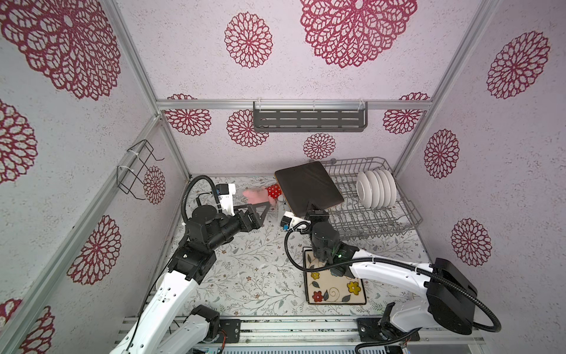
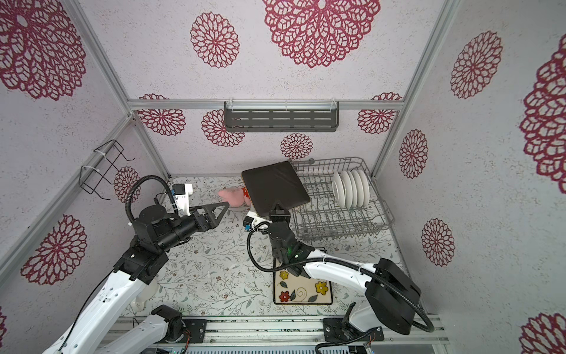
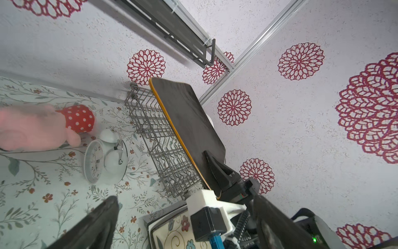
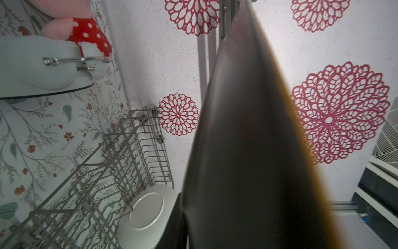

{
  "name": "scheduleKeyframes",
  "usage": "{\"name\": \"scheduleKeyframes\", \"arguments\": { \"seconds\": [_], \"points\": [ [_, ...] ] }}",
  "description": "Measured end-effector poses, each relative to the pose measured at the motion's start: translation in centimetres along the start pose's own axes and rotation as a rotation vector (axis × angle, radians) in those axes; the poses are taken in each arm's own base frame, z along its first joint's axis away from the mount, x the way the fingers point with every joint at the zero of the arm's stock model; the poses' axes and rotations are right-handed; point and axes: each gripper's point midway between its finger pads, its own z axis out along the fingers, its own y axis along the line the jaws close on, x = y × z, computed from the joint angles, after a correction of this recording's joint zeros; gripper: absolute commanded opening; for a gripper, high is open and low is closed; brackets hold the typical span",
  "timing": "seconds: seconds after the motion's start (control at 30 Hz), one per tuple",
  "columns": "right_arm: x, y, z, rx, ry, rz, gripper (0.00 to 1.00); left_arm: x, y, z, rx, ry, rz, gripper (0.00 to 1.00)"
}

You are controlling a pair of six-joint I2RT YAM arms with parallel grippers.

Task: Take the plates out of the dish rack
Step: 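Lift the dark square plate out of the rack with the right gripper, then grasp the dark plate's edge with the left gripper beside the right gripper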

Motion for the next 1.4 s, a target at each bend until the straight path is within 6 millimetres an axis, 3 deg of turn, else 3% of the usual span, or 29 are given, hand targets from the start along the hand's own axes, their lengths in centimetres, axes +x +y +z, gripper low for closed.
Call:
{"name": "scheduleKeyframes", "arguments": {
  "seconds": [0.23,0.67,0.87,1.03,1.4],
  "points": [
    [-1.5,-1.7,-1.3,0.082,-0.002,-0.013,0.04,0.6,0.3,1.8,0.036,0.045,-0.061,0.97],
    [-3.0,-1.3,-2.5,0.109,0.007,-0.039,0.05,0.7,0.6,4.1,0.079,0.063,-0.102,0.86],
    [-3.7,-1.1,-2.4,0.109,0.018,-0.034,0.05,0.9,0.7,4.9,0.111,0.065,-0.125,0.73],
    [-4.4,-1.0,-2.4,0.108,0.014,-0.038,0.05,1.1,0.6,5.6,0.144,0.074,-0.147,0.56],
    [-4.9,-1.0,-2.6,0.112,0.014,-0.043,0.05,1.3,0.7,6.6,0.174,0.090,-0.168,0.32]
  ]
}}
